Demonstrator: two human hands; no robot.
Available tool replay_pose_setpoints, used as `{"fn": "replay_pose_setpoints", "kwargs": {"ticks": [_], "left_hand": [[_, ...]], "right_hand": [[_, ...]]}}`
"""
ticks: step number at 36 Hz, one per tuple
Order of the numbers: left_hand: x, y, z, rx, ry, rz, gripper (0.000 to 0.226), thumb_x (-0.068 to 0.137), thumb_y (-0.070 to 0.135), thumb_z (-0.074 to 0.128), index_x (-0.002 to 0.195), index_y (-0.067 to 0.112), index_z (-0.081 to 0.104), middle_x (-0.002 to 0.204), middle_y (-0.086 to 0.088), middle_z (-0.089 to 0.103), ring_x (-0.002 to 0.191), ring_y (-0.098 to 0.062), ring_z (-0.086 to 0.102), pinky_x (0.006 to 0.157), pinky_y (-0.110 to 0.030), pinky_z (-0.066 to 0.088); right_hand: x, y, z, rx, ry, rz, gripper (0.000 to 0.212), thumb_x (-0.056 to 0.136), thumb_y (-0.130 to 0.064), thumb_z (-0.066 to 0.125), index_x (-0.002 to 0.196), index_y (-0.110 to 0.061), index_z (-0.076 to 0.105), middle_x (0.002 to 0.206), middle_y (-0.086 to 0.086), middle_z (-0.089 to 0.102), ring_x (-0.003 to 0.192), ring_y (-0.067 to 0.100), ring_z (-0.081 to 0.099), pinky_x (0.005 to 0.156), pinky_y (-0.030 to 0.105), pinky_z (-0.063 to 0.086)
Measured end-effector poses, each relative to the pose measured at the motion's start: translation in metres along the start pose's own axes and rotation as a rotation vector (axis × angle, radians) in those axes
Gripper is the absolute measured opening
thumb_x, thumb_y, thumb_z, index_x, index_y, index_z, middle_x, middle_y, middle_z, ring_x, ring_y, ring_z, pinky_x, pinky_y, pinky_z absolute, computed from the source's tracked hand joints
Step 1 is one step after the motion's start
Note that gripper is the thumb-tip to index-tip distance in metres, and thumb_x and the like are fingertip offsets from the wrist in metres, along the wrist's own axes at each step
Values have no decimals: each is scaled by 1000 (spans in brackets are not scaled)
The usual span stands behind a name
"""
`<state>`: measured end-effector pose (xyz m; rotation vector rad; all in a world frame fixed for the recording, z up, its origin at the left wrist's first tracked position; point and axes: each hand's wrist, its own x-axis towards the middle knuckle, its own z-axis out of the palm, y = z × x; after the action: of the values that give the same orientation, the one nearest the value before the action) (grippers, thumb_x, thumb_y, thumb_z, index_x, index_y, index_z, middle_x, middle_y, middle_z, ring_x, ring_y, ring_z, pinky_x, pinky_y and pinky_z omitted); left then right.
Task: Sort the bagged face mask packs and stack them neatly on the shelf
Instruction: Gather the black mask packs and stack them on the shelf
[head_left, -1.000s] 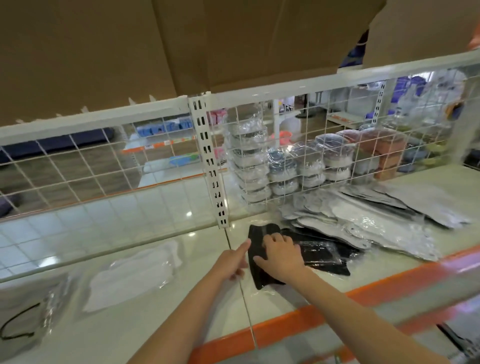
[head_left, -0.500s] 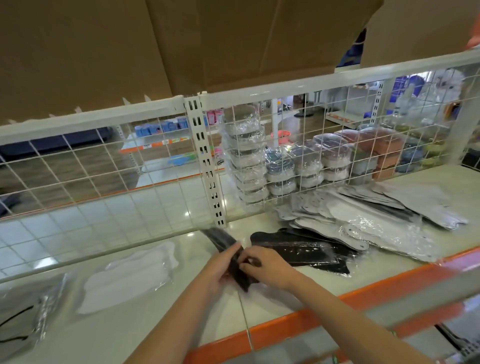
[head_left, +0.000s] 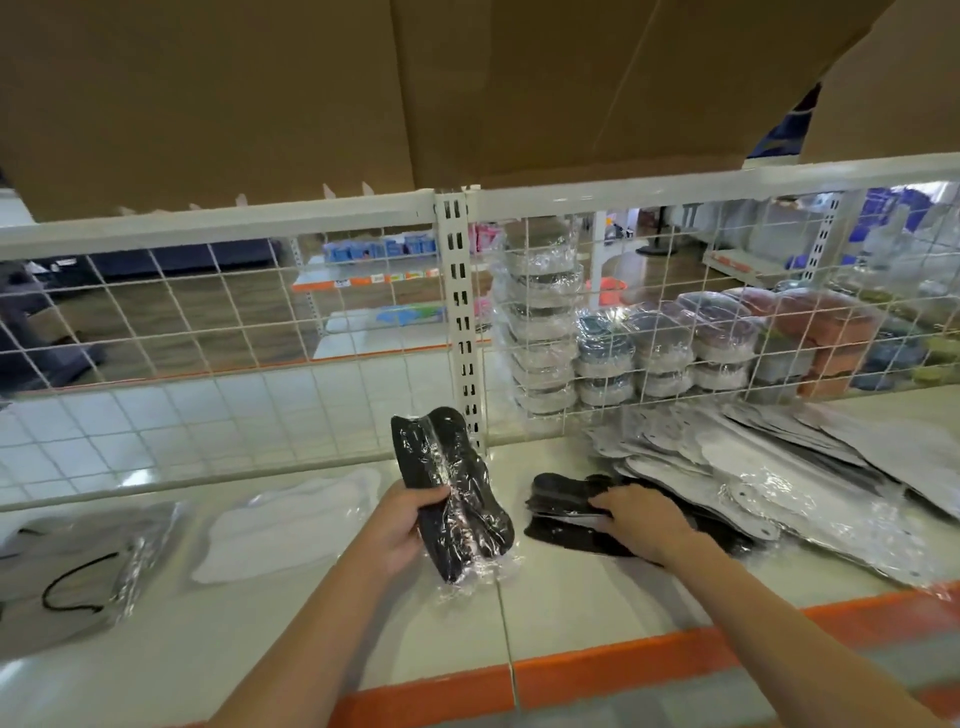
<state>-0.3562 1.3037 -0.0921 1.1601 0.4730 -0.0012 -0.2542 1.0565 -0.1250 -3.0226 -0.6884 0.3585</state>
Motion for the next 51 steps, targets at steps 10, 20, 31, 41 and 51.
{"fn": "replay_pose_setpoints", "kwargs": {"ticks": [10, 20, 31, 41, 51], "left_hand": [[0, -11, 13, 72, 50, -27, 22, 96, 2, 45, 114, -4, 57, 92, -15, 68, 82, -25, 65, 67, -33, 49], [-4, -21, 31, -9, -109, 53, 21, 94, 11, 52, 106, -2, 63, 101, -23, 68, 85, -27, 70, 67, -30, 57], [-3, -3, 5, 34, 52, 62, 17, 90, -5, 49, 105, -4, 57, 86, -17, 69, 77, -26, 67, 68, -35, 52], [-10, -2, 2, 16, 128, 20, 18, 94, -5, 35, 97, 0, 53, 77, -16, 58, 71, -25, 56, 74, -42, 49], [-14, -13, 12, -12, 137, 38, 19, 97, 3, 40, 101, 1, 58, 73, -14, 69, 74, -26, 65, 70, -39, 50]], "right_hand": [[-6, -49, -11, 400, 458, 94, 23, 93, -28, 54, 79, -17, 40, 80, -2, 49, 70, 13, 44, 49, 17, 24], [-17, -86, -32, 1450, -157, -242, 25, 100, -25, 42, 107, -13, 63, 106, -1, 68, 106, 14, 63, 88, 30, 53], [0, -23, 21, 117, -84, 131, 88, 80, -70, 48, 146, -19, 22, 157, 9, 11, 144, 35, 10, 112, 59, 15], [-3, -41, 8, 160, 281, 84, 24, 97, -25, 40, 94, -14, 61, 102, 5, 60, 102, 21, 55, 87, 32, 43], [-10, -69, 15, 39, 63, 63, 67, 82, -65, 51, 128, -16, 45, 132, 8, 50, 125, 27, 44, 107, 44, 35]]}}
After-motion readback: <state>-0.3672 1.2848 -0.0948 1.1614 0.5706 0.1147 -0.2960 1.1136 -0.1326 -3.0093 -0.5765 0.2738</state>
